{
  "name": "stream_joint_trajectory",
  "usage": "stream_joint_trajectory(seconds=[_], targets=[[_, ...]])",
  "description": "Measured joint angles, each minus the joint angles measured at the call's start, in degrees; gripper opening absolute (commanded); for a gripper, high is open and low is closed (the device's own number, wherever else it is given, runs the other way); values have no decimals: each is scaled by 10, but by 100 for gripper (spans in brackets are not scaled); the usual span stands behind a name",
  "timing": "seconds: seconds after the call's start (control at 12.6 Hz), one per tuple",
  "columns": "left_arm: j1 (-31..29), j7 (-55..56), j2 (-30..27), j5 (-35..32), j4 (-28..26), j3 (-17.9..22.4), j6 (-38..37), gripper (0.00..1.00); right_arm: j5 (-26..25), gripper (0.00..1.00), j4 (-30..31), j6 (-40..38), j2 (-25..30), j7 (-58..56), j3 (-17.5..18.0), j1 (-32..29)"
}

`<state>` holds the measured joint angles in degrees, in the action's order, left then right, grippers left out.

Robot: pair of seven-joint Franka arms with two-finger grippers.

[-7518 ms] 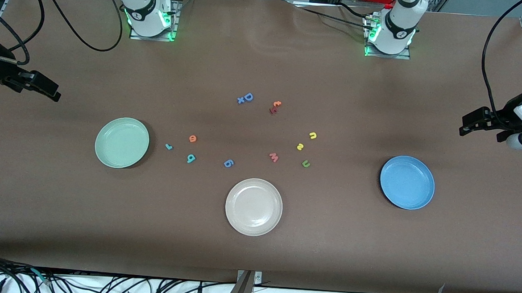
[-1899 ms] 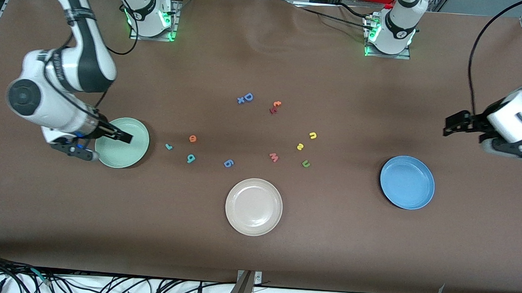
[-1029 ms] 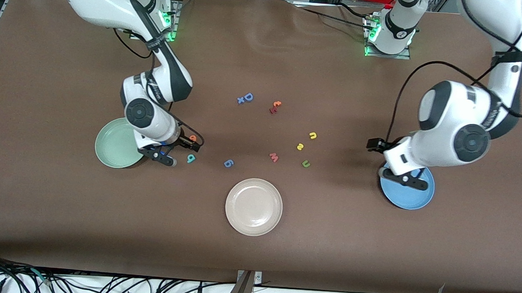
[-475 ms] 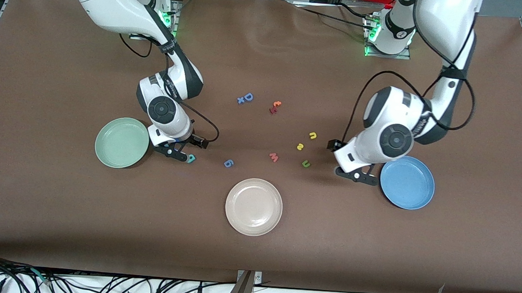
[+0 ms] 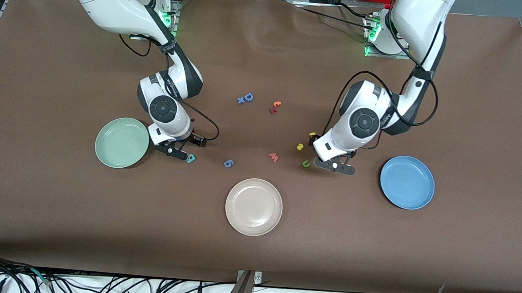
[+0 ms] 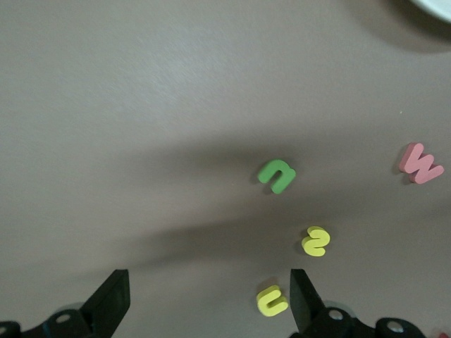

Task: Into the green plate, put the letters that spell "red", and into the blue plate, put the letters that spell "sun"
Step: 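Grasp orange 6 with the right gripper while the left gripper nears yellow u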

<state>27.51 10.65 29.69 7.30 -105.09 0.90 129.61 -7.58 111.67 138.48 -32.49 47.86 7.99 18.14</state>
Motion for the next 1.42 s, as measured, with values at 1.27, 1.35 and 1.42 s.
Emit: stream_joint_trajectory(seconds=[1.27,1.35,1.42], targets=[[64,62,-46,0,-180,0,186,100,-1,23,13,23,5,-1,-1,0],[69,69,-45,0,-183,0,191,100,-2,23,10,5,11,-5,-4,0],[74,76,-44,0,-184,0,193,100,-3,23,6,-27,23,-19,-12,0]])
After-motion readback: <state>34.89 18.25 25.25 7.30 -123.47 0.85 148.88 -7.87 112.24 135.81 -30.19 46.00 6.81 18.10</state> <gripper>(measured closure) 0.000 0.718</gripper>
